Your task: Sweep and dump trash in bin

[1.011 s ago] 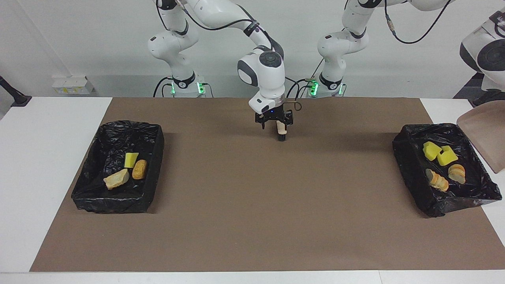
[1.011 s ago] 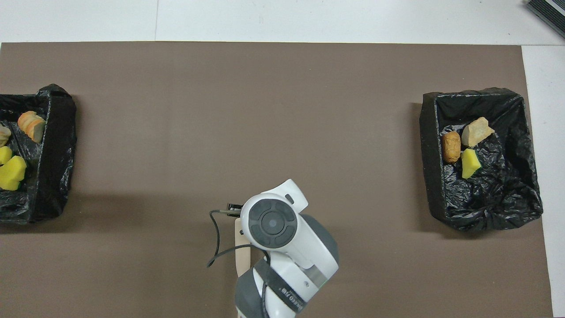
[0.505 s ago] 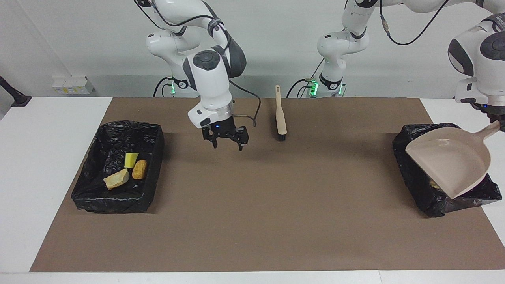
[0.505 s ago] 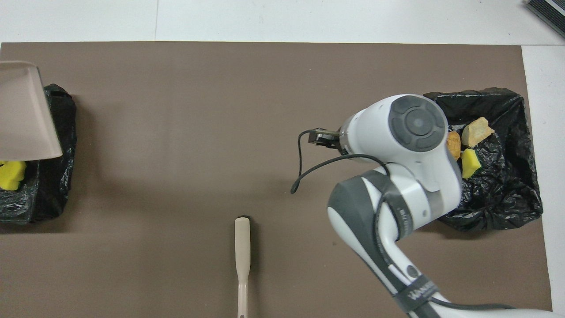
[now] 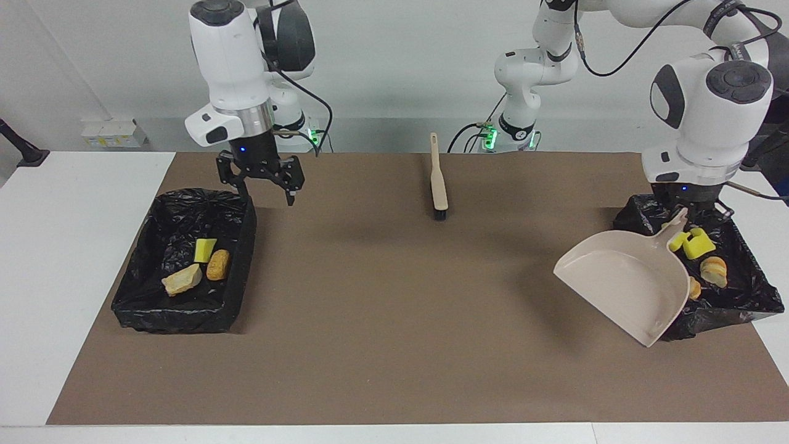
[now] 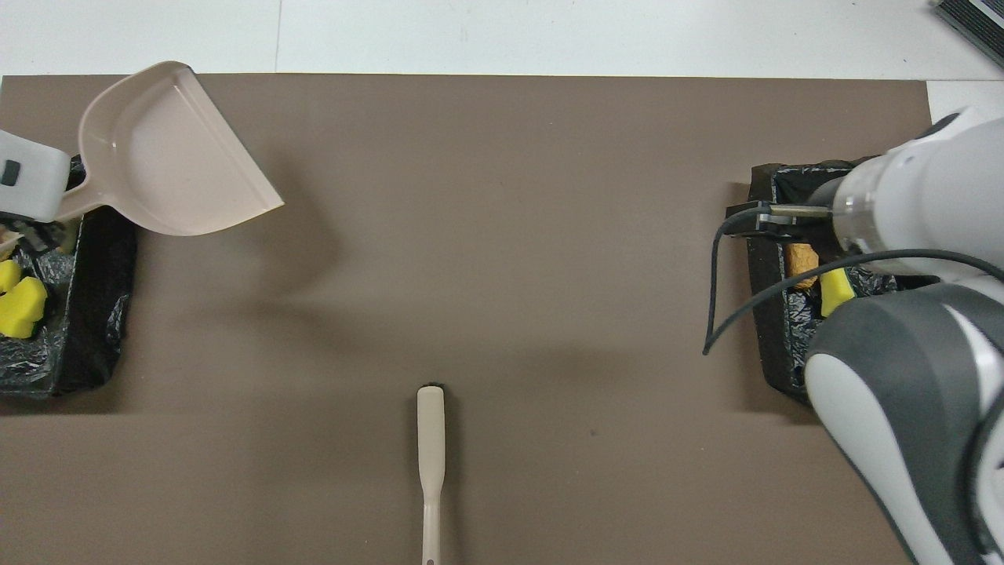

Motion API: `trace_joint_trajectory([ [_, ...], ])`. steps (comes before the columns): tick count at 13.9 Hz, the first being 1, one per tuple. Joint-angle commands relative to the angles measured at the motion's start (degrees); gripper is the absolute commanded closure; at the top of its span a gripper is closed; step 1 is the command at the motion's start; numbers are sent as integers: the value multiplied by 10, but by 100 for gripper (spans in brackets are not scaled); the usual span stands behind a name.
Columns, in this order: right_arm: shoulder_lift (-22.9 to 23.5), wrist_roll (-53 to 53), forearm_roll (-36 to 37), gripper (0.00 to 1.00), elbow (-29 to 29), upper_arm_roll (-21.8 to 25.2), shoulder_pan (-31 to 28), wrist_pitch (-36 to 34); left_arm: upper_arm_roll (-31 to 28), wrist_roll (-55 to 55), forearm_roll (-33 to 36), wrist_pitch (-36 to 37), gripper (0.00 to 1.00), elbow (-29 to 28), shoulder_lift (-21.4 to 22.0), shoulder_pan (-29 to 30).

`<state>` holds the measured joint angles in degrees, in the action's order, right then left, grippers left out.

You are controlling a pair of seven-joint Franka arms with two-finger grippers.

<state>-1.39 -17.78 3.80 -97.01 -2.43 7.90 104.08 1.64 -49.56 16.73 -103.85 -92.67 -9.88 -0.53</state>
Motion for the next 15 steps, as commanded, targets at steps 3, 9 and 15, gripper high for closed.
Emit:
trace_joint_trajectory([
  [3,-29,61,-1,0,47,-7,-27,-110,-9,239,-73,-83,100,-74,-29,-107],
  [9,-41,60,-48,0,46,15,-40,-147,-9,573,-171,-155,100,-154,-34,-216],
  [15,-27,98,-55,0,51,20,-45,-150,-8,705,-223,-253,43,-197,-37,-275],
])
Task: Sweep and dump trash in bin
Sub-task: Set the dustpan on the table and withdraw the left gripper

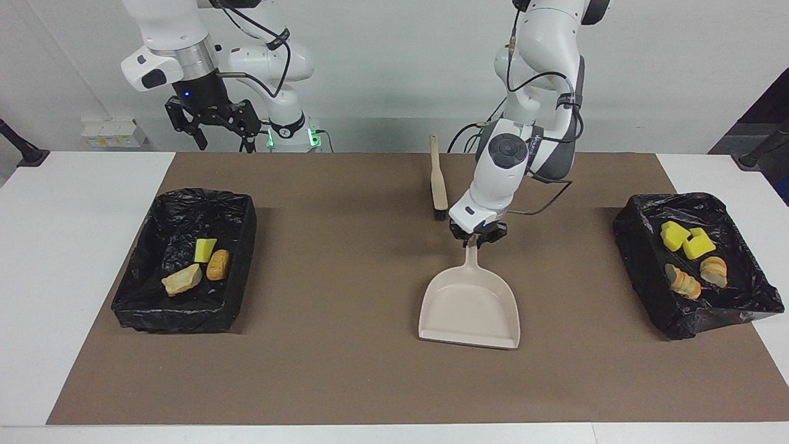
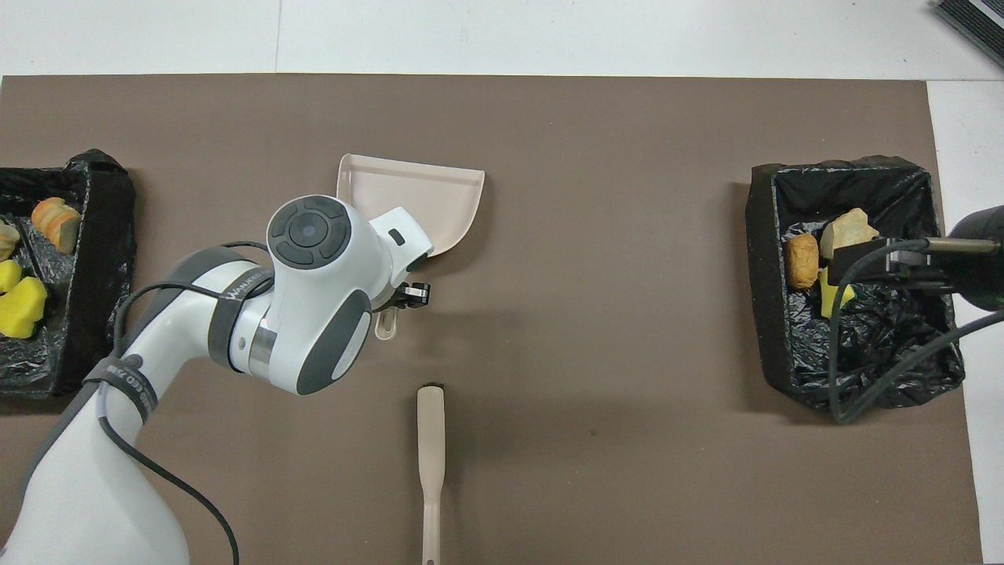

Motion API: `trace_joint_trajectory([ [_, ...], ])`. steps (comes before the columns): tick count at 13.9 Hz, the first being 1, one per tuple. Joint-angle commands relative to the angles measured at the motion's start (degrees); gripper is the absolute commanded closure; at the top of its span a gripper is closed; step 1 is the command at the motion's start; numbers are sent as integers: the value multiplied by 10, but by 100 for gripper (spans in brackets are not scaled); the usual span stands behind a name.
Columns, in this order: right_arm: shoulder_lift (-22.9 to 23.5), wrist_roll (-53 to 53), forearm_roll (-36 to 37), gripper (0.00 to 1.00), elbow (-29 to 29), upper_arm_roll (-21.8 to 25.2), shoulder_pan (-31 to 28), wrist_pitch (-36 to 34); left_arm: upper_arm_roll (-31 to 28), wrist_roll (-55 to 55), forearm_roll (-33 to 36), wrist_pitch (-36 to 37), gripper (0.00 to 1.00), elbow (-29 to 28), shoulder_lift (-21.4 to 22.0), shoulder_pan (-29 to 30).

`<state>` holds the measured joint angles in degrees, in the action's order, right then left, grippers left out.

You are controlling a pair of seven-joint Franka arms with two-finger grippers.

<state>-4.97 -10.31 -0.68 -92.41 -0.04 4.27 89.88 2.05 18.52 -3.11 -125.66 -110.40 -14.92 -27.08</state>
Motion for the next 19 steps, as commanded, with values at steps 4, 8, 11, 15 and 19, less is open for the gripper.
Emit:
trace_joint_trajectory([
  [4,35,23,2,0,56,-1,-9,-36,-22,41,-46,-6,0,10,24,37],
  [8,40,23,12,0,65,-2,-9,-37,-22,-27,-30,52,0,66,16,136],
  [11,40,25,12,0,64,-3,-9,-36,-22,-117,-30,81,0,87,22,206],
  [15,40,26,14,0,64,-3,-8,-35,-23,-203,-30,114,0,95,56,277],
  [19,37,20,15,0,61,-3,-6,-29,-22,-205,3,249,0,189,69,276],
])
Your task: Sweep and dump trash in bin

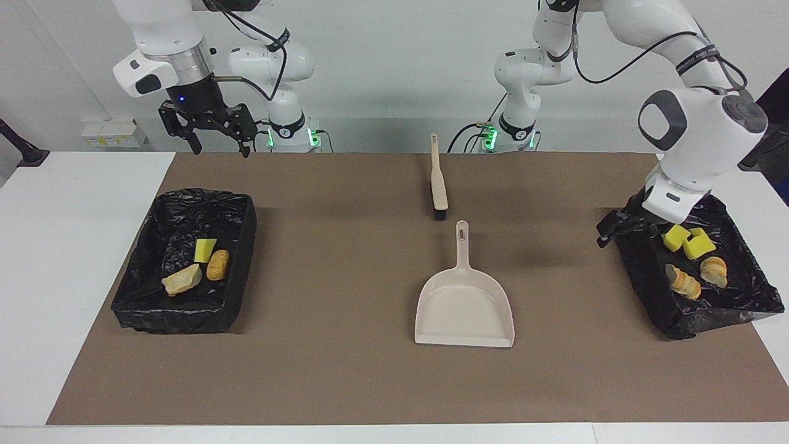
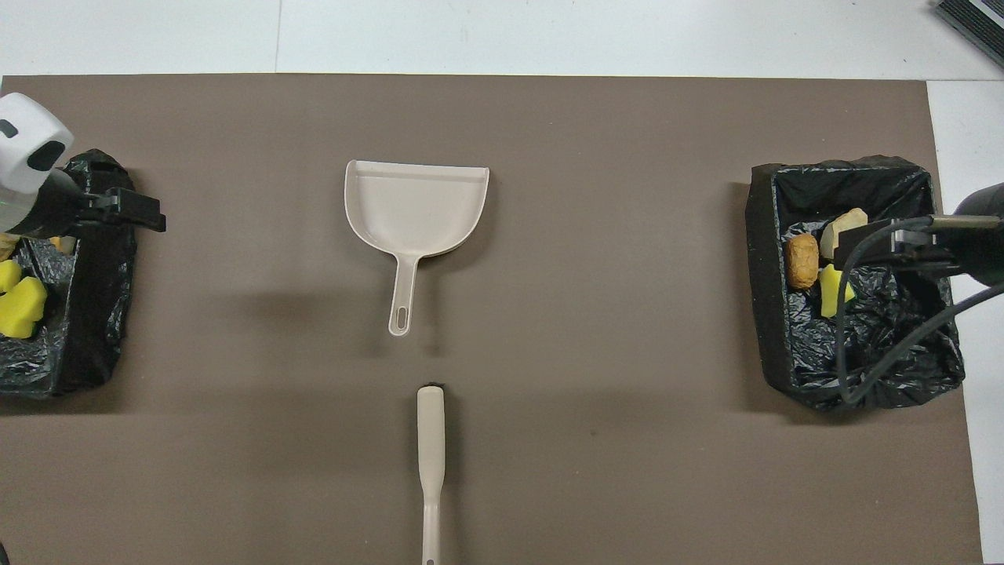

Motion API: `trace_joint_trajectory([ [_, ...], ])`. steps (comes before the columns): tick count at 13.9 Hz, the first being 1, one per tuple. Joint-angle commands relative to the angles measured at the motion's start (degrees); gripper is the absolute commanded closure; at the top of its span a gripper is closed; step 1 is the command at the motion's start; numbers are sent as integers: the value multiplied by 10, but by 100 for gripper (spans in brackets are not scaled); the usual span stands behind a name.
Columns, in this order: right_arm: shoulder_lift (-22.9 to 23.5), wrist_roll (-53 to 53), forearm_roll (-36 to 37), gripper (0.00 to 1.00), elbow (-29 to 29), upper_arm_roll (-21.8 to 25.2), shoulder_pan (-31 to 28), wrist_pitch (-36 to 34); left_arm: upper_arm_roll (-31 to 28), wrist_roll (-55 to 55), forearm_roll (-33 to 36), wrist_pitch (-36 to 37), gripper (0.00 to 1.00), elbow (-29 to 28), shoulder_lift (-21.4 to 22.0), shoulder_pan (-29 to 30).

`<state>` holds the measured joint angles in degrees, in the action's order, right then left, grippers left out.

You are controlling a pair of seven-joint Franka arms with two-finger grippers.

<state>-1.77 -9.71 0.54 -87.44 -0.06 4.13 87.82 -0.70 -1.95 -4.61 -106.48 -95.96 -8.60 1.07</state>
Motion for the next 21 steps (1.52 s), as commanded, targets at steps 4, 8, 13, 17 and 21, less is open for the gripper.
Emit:
trace_joint_trajectory([
  [4,3,16,-1,0,9,-1,-6,-10,11,0,26,143,0,99,20,-7],
  [8,3,15,-1,0,9,-1,-6,-10,13,-16,28,148,0,51,59,-8],
  [13,3,15,-1,0,9,-1,-6,-10,14,-8,26,145,0,52,74,-8],
  [17,2,15,-1,0,9,-1,-6,-10,14,-14,25,150,0,58,70,-7],
  [21,3,15,-1,0,9,-1,-6,-10,13,-15,31,157,0,73,62,-5],
])
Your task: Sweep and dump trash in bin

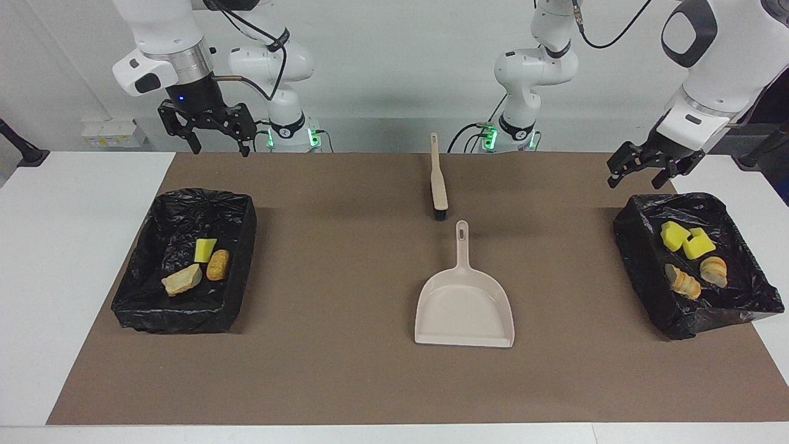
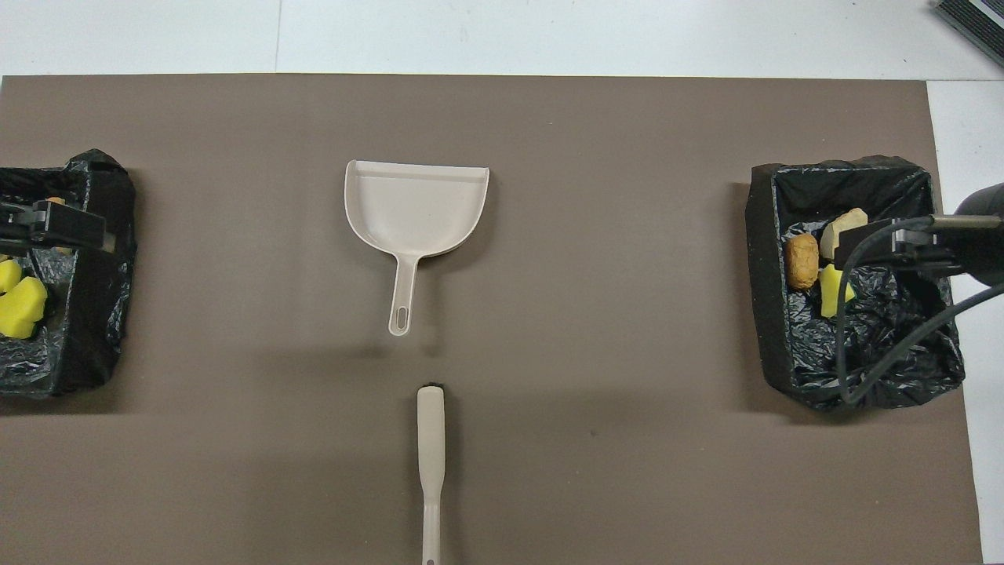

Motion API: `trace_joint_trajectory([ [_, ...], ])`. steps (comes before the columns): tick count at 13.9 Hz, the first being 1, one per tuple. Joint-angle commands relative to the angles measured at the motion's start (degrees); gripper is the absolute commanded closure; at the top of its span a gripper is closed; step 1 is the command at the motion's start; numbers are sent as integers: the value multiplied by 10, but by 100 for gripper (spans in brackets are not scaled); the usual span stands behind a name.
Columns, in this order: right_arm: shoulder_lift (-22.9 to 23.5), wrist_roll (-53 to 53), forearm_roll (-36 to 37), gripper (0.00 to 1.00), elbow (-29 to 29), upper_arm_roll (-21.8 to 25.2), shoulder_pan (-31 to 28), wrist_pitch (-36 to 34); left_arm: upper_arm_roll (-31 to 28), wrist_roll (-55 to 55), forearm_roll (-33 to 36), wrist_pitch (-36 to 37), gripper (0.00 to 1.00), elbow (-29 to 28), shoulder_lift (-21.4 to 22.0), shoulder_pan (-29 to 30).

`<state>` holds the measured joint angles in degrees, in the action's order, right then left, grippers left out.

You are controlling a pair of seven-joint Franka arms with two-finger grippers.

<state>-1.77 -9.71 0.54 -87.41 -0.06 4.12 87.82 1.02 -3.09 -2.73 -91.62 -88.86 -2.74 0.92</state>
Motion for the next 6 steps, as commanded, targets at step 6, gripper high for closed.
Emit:
trace_joint_trajectory([
  [6,2,15,-1,0,8,-1,-6,-10,-4,-57,30,41,0,40,-18,-6],
])
